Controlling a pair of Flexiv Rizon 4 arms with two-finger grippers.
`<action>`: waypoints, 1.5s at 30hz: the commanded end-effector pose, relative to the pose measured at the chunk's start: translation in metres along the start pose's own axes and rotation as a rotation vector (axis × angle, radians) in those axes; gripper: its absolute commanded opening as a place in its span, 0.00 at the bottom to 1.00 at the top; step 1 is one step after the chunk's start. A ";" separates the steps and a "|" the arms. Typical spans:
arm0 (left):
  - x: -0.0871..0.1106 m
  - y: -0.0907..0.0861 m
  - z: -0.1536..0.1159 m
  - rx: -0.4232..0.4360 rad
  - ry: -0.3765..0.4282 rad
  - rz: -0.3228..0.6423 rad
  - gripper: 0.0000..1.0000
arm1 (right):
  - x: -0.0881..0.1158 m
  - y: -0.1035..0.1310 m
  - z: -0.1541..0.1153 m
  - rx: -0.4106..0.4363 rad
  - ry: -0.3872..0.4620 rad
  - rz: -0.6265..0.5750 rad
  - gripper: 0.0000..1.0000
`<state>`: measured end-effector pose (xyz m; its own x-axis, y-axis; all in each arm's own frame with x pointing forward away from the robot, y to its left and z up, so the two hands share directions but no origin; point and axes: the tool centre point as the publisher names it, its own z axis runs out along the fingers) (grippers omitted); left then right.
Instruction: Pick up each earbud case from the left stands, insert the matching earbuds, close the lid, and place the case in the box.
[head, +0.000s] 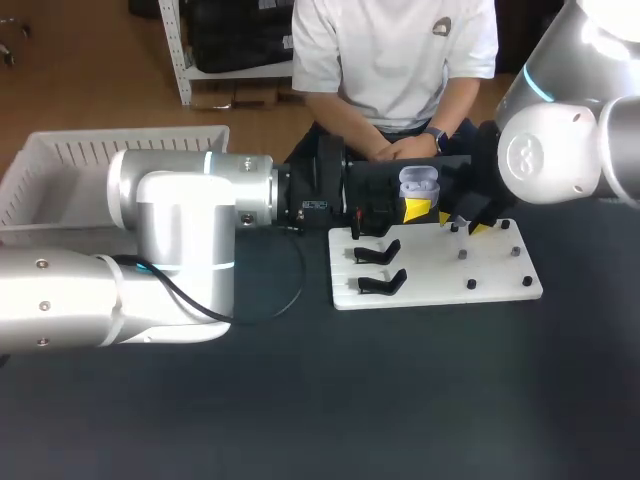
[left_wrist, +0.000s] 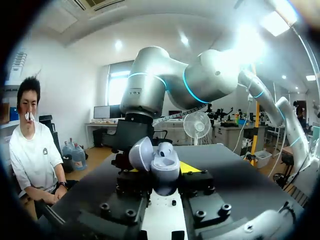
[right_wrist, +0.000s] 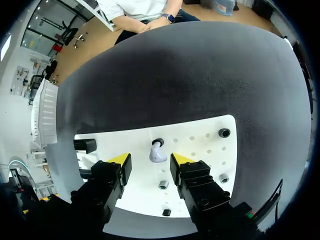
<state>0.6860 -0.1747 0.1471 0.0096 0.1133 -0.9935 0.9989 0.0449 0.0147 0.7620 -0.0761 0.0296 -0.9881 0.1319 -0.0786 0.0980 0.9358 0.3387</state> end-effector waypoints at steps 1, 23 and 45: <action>0.002 -0.001 0.000 -0.006 -0.008 0.005 0.00 | -0.001 0.000 0.002 0.000 0.000 0.001 0.48; 0.002 -0.001 0.000 -0.006 -0.008 0.005 0.00 | -0.001 -0.005 0.001 0.012 -0.007 0.024 0.43; 0.002 -0.001 0.000 -0.006 -0.008 0.005 0.00 | -0.002 -0.007 0.002 0.016 -0.006 0.032 0.30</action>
<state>0.6860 -0.1747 0.1471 0.0096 0.1133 -0.9935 0.9989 0.0449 0.0147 0.7647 -0.0824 0.0252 -0.9841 0.1619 -0.0727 0.1298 0.9359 0.3274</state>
